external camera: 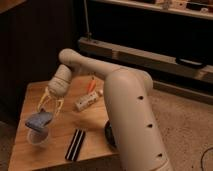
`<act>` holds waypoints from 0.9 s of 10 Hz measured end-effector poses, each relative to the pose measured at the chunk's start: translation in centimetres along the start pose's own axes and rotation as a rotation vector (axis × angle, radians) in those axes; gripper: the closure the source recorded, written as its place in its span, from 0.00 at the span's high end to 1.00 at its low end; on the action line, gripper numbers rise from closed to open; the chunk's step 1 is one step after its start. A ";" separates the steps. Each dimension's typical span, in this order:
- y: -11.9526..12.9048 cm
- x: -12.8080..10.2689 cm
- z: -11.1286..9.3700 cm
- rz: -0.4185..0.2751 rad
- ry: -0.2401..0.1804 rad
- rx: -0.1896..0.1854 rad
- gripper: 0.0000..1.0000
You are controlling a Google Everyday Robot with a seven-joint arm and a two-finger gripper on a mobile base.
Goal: Place the white sponge in the ceramic cup
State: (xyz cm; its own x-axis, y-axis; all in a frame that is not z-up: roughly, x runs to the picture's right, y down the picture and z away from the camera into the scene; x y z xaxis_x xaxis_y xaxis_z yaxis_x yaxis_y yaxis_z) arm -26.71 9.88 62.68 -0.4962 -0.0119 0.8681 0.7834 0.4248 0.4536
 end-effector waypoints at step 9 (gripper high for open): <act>0.4 1.4 0.1 0.018 0.060 0.236 0.00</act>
State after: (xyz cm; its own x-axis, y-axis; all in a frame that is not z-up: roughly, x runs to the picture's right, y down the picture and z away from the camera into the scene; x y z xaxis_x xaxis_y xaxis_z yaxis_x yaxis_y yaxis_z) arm -27.15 10.14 64.04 -0.4546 -0.0528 0.8891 0.6792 0.6253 0.3844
